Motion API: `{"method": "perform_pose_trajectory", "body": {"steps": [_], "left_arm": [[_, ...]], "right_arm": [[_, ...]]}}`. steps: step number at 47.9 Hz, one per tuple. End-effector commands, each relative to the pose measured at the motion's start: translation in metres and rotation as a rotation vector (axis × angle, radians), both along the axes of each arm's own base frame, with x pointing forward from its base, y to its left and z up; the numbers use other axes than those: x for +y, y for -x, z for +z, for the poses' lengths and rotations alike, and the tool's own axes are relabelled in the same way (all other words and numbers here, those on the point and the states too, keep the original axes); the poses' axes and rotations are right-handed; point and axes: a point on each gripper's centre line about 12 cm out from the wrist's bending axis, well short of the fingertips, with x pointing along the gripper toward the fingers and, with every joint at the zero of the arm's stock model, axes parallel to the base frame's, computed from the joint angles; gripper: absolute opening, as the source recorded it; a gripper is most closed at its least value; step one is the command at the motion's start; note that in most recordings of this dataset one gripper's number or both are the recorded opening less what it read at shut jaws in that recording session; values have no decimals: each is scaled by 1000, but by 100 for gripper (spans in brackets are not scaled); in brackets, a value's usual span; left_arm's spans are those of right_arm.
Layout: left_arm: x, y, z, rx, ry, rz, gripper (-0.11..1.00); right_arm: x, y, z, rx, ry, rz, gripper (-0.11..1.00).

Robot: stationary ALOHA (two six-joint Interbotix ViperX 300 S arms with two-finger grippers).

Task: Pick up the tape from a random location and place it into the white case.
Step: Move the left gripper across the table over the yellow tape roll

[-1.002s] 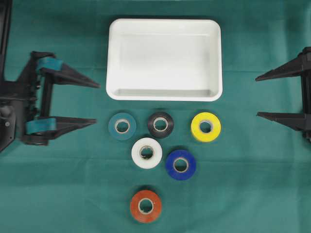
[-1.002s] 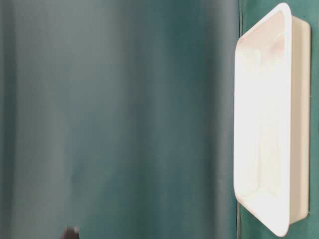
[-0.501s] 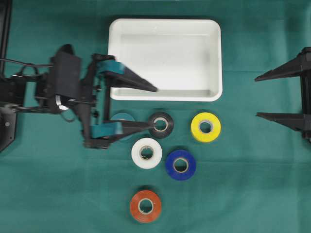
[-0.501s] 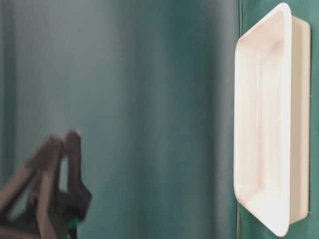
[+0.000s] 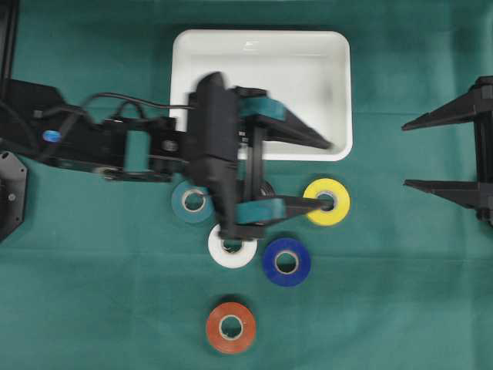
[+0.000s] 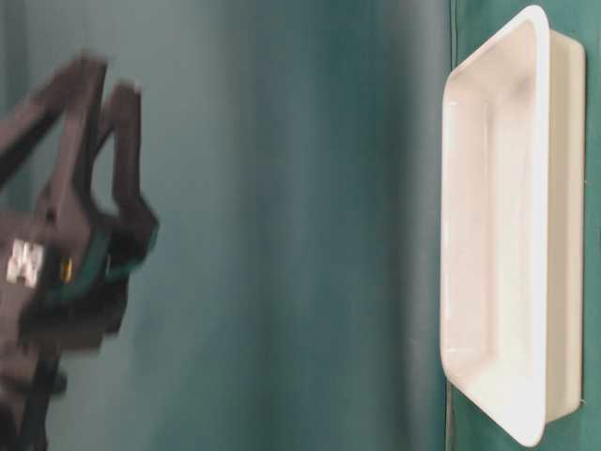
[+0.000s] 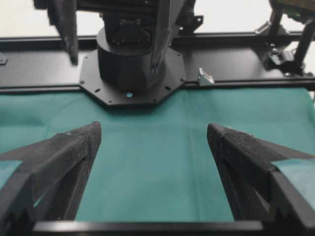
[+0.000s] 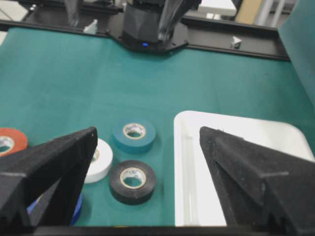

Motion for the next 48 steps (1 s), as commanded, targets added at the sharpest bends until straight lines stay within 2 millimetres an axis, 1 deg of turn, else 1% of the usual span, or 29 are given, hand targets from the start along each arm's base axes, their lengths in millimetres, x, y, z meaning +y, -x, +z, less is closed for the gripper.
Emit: {"method": "perform_pose_trajectory", "body": {"steps": [1, 7, 12, 25, 34, 48], "left_arm": [[-1, -12, 18, -43, 0, 0, 100], [1, -27, 15, -31, -3, 4, 100], [1, -35, 14, -25, -3, 5, 100], [1, -37, 14, -9, 0, 6, 100], [1, -45, 7, 109, -2, 7, 100], [0, -64, -1, 386, 4, 13, 100]], "right_arm": [[-1, -3, 8, -17, 5, -4, 92], [-1, -3, 8, -17, 5, -4, 92], [-1, -3, 8, -14, 5, -2, 92], [-1, -3, 7, -6, 5, -3, 92], [-1, -3, 7, -8, 6, -4, 92], [-1, -3, 6, 0, 5, -3, 92]]}}
